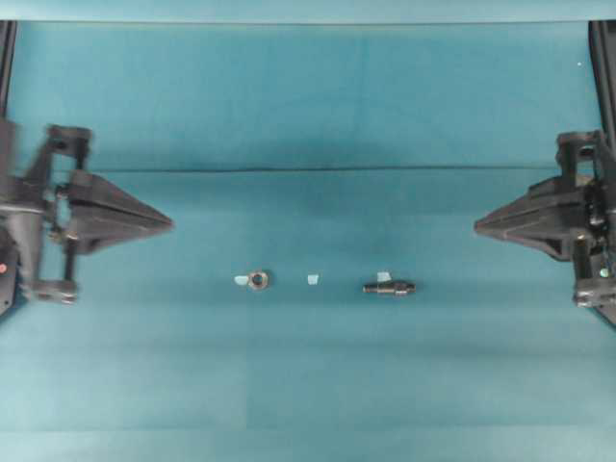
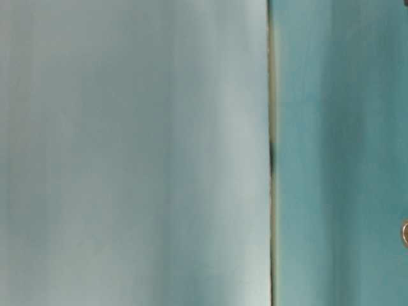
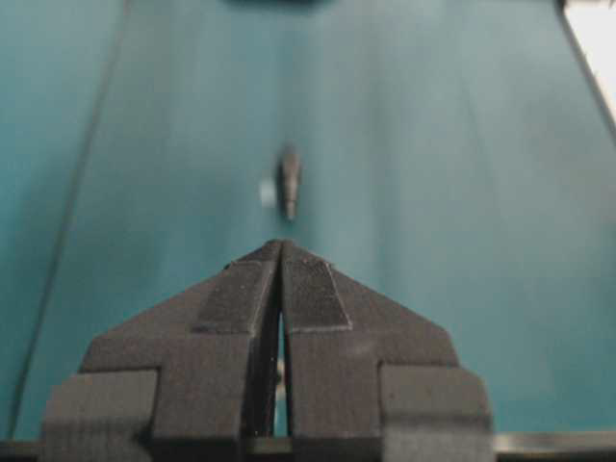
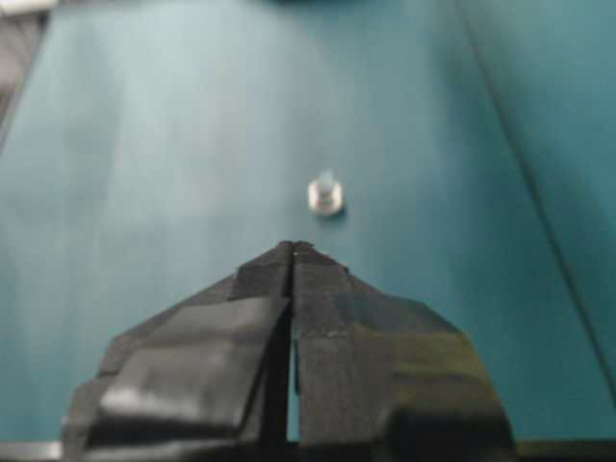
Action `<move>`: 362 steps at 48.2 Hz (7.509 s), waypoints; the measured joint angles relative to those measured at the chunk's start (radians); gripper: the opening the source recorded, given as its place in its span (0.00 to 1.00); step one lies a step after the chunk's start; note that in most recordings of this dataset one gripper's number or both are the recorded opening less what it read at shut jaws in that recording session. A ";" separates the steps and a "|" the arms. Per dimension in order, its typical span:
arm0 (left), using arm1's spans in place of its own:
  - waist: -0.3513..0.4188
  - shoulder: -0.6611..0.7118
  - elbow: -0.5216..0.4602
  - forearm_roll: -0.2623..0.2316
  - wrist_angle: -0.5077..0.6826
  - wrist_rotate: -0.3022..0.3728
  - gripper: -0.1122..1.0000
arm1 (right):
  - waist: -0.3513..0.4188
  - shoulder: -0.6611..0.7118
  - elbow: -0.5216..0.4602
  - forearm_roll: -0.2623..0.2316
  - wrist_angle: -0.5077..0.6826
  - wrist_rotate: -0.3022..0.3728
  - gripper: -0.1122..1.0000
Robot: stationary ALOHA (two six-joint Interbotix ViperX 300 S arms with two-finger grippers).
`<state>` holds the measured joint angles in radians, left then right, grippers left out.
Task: Insert the washer onto the shaft with both hands.
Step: 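Move left gripper over the silver washer and right gripper over the shaft, then lower both open grippers down around the washer and the shaft, then close left gripper on the washer and right gripper on the shaft's hex collar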
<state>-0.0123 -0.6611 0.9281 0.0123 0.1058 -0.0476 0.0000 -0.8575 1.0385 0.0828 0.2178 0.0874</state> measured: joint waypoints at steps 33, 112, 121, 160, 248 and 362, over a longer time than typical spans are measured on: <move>-0.005 0.347 -0.230 0.003 0.310 0.006 0.12 | 0.021 0.512 -0.278 -0.097 0.394 0.000 0.01; -0.015 0.723 -0.333 0.006 0.282 0.000 0.90 | 0.044 0.888 -0.356 -0.104 0.311 0.000 0.89; -0.015 0.778 -0.356 0.006 0.268 0.000 0.90 | 0.046 0.897 -0.356 -0.104 0.299 0.000 0.89; 0.002 0.842 -0.364 0.006 0.264 0.006 0.89 | 0.048 0.916 -0.350 -0.104 0.262 0.000 0.88; -0.006 0.842 -0.364 0.006 0.267 0.006 0.89 | 0.048 0.916 -0.316 -0.098 0.242 0.002 0.88; -0.015 0.844 -0.362 0.008 0.250 0.006 0.44 | 0.051 0.936 -0.316 -0.094 0.244 0.002 0.10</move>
<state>-0.0276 0.1825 0.5660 0.0199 0.3559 -0.0414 0.0506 0.0782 0.7225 -0.0107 0.4617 0.0890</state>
